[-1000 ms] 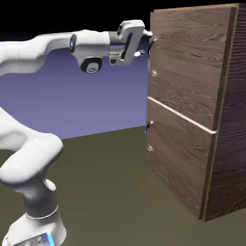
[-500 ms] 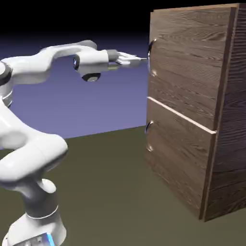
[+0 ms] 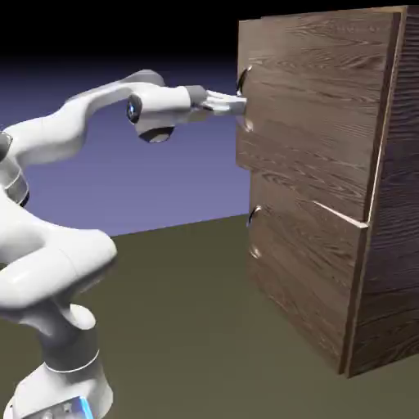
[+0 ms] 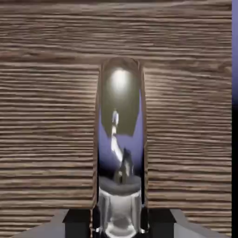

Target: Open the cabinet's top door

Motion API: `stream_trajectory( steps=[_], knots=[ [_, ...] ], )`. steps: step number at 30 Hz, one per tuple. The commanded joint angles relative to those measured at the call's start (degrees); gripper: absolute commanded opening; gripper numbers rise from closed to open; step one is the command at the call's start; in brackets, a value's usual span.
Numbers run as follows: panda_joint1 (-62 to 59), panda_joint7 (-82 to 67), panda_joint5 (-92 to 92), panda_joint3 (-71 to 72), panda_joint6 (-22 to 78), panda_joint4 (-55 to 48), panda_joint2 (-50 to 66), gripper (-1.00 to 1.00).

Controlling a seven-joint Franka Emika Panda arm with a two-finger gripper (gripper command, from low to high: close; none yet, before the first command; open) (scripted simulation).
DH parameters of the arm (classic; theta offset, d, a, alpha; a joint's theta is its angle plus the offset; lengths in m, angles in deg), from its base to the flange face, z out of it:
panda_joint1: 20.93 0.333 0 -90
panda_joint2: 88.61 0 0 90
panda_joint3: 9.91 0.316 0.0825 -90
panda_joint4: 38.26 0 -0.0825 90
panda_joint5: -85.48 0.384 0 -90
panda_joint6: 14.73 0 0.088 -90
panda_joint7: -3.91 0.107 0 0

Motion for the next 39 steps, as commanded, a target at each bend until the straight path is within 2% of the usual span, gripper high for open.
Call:
stream_trajectory(
  steps=[1, 16, 23, 28, 33, 39],
  knots=[
    [0.75, 0.1, 0.29, -1.17, 2.55, 1.86, -1.81, -1.0],
    [5.79, -1.29, -0.91, -20.08, 39.67, 26.43, -22.79, -1.0],
    [7.54, -7.32, -9.68, -34.62, 53.31, 33.74, -22.76, -1.0],
    [3.79, -10.59, -15.78, -44.56, 64.18, 35.94, -21.32, -1.0],
    [-5.75, -11.16, -16.24, -49.2, 76.63, 36.67, -20.97, -1.0],
    [-6.99, -19.7, -28.04, -60.87, 86.95, 34.58, -9.69, -1.0]
  ],
)
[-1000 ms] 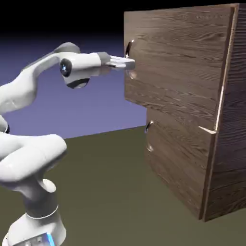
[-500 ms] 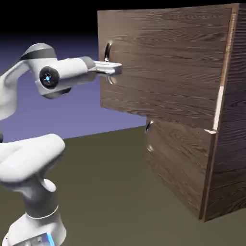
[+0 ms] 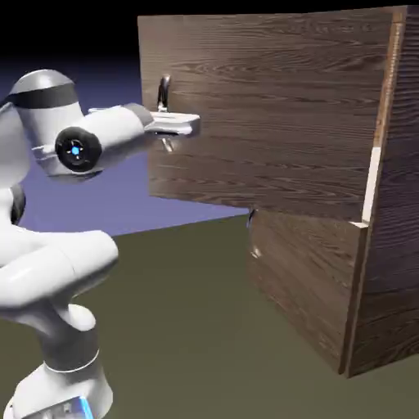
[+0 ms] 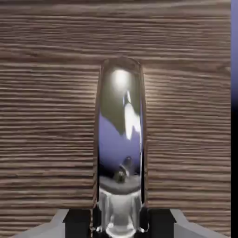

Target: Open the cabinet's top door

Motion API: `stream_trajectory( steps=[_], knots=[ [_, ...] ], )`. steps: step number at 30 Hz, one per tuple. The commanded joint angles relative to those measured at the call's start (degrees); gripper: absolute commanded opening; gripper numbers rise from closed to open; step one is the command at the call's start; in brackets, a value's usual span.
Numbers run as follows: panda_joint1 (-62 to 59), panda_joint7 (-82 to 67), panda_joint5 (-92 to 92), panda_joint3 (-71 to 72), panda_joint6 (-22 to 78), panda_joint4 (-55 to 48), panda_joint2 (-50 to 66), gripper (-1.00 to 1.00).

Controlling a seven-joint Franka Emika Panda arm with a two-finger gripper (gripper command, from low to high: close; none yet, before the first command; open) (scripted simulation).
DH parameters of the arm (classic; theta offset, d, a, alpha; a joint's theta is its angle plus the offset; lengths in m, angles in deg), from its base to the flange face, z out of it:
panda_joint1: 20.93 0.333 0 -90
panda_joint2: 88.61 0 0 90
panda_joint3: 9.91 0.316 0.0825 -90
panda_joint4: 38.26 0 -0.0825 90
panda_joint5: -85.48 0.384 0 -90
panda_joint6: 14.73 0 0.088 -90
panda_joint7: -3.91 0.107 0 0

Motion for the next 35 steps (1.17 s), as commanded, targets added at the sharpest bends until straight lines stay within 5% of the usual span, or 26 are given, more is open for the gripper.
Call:
stream_trajectory(
  steps=[1, 16, 34, 35],
  knots=[
    [0.13, -1.44, -1.95, -1.66, 1.45, -0.64, 2.08, -1.0],
    [8.82, -20.35, -26.51, -20.65, 17.91, -16.77, 33.23, -1.0],
    [27.39, -41.6, -43.69, -40.3, 42.09, -49.31, 70.18, -1.0],
    [27.39, -41.61, -43.69, -40.3, 42.09, -49.31, 70.18, 1.0]
  ],
)
